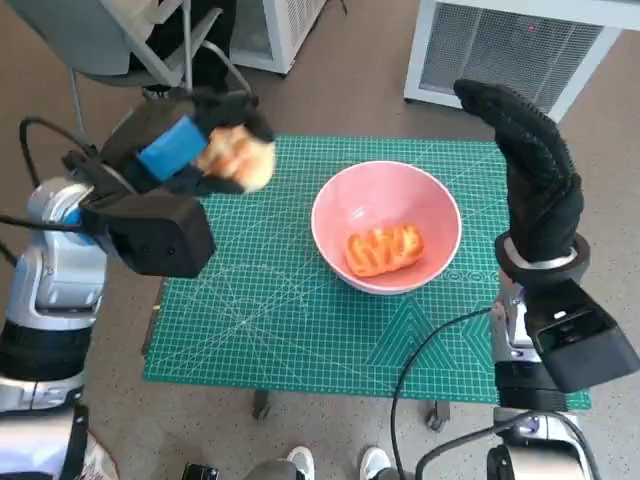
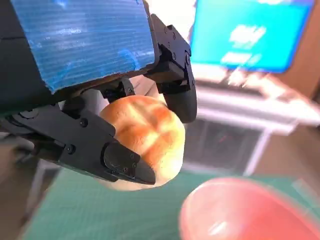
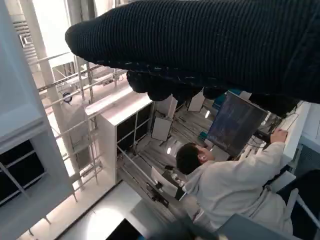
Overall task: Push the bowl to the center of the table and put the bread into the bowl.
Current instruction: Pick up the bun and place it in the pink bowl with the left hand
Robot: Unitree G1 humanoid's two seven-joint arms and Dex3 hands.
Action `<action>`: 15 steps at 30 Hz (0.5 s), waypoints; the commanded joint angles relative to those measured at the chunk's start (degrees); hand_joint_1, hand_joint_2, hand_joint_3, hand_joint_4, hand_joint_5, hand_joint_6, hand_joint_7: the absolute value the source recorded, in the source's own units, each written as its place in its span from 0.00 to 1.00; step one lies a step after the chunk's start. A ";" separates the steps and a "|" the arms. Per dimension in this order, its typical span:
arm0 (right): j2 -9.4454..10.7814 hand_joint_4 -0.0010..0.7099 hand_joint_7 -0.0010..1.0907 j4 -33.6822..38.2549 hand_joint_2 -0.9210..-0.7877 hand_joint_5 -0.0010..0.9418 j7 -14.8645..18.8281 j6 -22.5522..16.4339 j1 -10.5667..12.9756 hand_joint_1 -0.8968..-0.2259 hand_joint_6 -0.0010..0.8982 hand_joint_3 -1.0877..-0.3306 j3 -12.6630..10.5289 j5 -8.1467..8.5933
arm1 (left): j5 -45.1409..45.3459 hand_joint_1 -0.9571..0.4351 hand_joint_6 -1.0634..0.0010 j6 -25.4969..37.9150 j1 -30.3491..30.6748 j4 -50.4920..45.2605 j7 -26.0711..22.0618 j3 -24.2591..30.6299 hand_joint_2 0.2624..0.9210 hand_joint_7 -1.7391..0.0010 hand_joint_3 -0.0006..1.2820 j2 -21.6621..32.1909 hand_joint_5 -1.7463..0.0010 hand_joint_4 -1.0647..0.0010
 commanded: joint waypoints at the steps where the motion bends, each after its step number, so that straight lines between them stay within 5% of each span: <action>1: -0.14 0.45 0.58 -0.63 0.00 0.00 0.49 0.86 0.96 0.47 0.07 0.49 0.18 0.27 | 0.21 0.69 0.33 -2.03 -2.93 -0.16 1.90 -1.78 0.99 0.38 0.01 -3.36 0.38 0.28; 15: -0.73 0.45 0.58 -3.82 0.00 0.00 -0.46 1.87 2.72 0.48 0.07 0.49 -0.41 -0.87 | 1.01 0.69 0.40 -10.47 -8.95 12.70 5.69 -7.50 1.00 0.32 0.03 -13.05 0.38 0.30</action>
